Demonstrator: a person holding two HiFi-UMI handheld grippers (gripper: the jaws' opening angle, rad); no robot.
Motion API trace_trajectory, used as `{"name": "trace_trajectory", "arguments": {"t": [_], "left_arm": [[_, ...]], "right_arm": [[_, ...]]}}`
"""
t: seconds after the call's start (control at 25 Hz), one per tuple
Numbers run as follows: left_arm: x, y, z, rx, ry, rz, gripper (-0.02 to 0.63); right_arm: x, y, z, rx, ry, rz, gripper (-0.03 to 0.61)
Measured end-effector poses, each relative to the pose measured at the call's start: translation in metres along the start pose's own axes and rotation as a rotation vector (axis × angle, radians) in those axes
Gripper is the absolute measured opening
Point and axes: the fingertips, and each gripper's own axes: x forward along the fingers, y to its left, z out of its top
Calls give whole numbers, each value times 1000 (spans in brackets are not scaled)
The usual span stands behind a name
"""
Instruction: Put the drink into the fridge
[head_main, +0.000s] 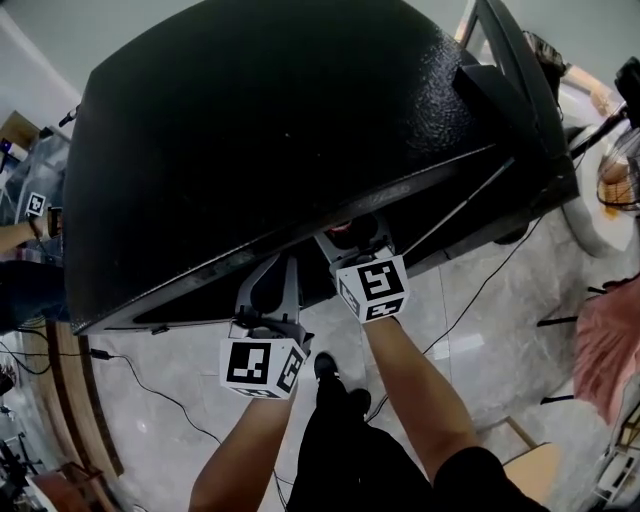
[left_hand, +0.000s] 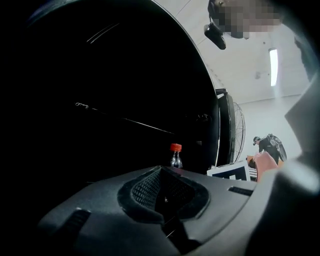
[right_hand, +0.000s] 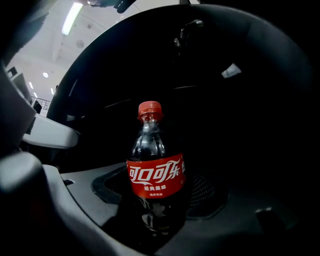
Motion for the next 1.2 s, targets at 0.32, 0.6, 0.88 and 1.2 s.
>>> {"name": "trace_trajectory", "arguments": {"t": [0.32, 0.6, 0.88, 1.2], "left_arm": [[0, 5, -3, -23, -17, 4, 12], [-3, 5, -9, -43, -12, 12, 12], [-10, 4, -15, -58, 5, 18, 12], [-19, -2, -10, -49, 27, 9, 12]], "right_arm": [[15, 3, -11, -11, 20, 8, 327], [20, 8, -18, -53, 38, 9, 327], [24, 9, -24, -76, 90, -2, 327], [19, 8, -32, -62, 163, 19, 327]]}}
